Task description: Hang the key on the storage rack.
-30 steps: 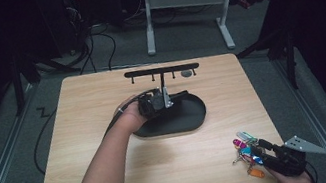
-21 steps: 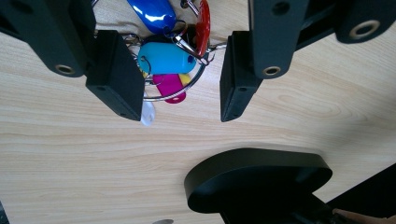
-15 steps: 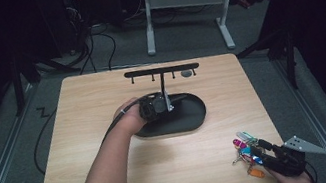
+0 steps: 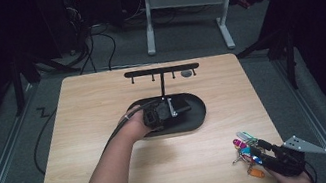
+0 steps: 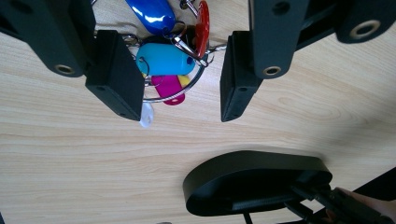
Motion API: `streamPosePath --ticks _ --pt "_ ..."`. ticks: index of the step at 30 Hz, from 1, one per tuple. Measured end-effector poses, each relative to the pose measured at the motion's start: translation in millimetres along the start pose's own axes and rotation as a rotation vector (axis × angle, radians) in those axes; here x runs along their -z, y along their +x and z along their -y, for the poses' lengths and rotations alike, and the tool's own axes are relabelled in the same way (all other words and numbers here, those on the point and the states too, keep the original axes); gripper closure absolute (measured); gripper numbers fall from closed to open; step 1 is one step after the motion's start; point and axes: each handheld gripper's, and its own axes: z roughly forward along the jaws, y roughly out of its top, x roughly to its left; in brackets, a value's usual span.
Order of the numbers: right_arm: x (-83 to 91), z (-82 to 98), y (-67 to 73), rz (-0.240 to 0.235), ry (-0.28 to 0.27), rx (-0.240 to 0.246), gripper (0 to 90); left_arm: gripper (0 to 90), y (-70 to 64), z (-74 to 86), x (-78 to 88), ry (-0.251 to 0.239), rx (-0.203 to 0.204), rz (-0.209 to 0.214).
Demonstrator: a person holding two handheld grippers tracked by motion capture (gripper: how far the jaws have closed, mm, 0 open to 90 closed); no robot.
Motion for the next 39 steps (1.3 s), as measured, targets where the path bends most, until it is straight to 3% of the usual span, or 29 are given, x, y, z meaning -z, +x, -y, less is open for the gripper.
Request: streamPosePath --ticks 4,6,8,9,19,24,32,36,39 --pt "0.3 0.2 -0.1 0.0 0.003 0.002 50.4 59.4 -1.5 3.3 4.4 -0.029 0.032 0.025" --pt "0.0 0.2 -0.7 -0.001 0.004 0.004 50.3 60.5 -1.1 5.2 7.7 -0.04 0.052 0.01" --pt "-0.4 0.2 -0.9 -0.002 0.006 0.002 50.3 60.5 1.0 8.1 14.2 -0.071 0.101 0.001" --pt "-0.4 0.2 -0.9 -0.002 0.006 0.002 50.3 60.5 1.0 8.1 14.2 -0.071 0.101 0.001" --pt "-0.2 -0.7 -0.2 0.0 0.004 0.017 50.3 64.7 -1.9 23.3 35.6 -0.135 0.203 0.035" --pt "0.4 -1.2 1.5 -0.002 0.004 0.017 50.2 63.0 -11.2 33.0 43.3 -0.154 0.241 0.02" --pt "0.6 -1.2 3.1 0.0 0.004 0.024 50.3 60.3 -26.4 57.0 51.7 -0.215 0.37 0.012" --pt "0.1 -0.8 3.8 -0.001 0.008 0.02 50.2 58.4 -41.5 70.8 54.9 -0.229 0.394 0.002" --pt "-0.3 -0.6 4.2 0.001 0.011 0.021 50.2 56.2 -53.2 83.5 57.7 -0.26 0.449 0.015"
